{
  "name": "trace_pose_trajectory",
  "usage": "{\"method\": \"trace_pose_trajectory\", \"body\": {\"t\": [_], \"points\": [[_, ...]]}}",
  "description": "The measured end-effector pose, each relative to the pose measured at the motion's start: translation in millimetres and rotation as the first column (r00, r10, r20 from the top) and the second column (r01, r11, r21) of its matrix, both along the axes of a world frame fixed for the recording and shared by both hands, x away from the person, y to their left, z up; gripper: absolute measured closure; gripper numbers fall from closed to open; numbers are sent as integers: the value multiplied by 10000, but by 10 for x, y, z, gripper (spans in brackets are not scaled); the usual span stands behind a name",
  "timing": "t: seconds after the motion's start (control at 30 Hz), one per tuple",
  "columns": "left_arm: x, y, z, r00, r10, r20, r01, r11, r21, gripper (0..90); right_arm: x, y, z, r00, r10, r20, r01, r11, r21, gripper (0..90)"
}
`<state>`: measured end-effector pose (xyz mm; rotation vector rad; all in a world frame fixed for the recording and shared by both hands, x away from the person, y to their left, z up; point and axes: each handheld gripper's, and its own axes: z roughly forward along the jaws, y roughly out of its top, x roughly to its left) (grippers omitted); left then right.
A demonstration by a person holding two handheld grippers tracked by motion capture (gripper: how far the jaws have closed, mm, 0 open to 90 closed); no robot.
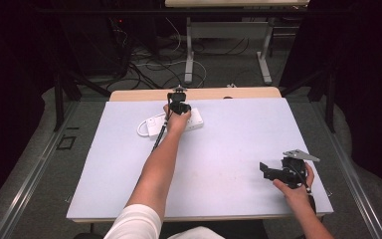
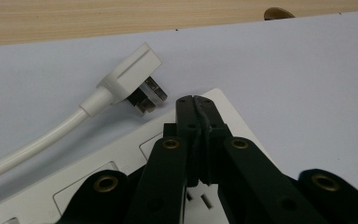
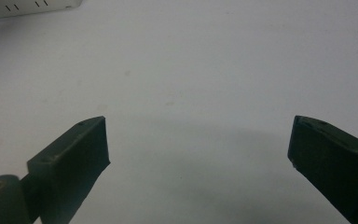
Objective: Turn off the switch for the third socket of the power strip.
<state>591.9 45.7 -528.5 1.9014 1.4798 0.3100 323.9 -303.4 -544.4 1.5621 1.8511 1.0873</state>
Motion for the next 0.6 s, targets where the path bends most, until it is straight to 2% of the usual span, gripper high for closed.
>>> {"method": "trace_pose_trajectory", "body": {"t": [0.2, 0.37, 0.6], "points": [[6, 7, -4, 10000, 71, -67, -72, 9999, -72, 900, 2, -3, -1, 10000, 66, 23, -66, 10000, -55, 46], [9, 29, -8, 9999, 105, -38, -105, 9999, 46, 900, 3, -2, -2, 10000, 60, 11, -60, 10000, -53, 52], [6, 39, -21, 9999, -44, 96, 43, 9999, 106, 900, 1, 4, -1, 10000, 27, -20, -27, 10000, -30, 56]]}}
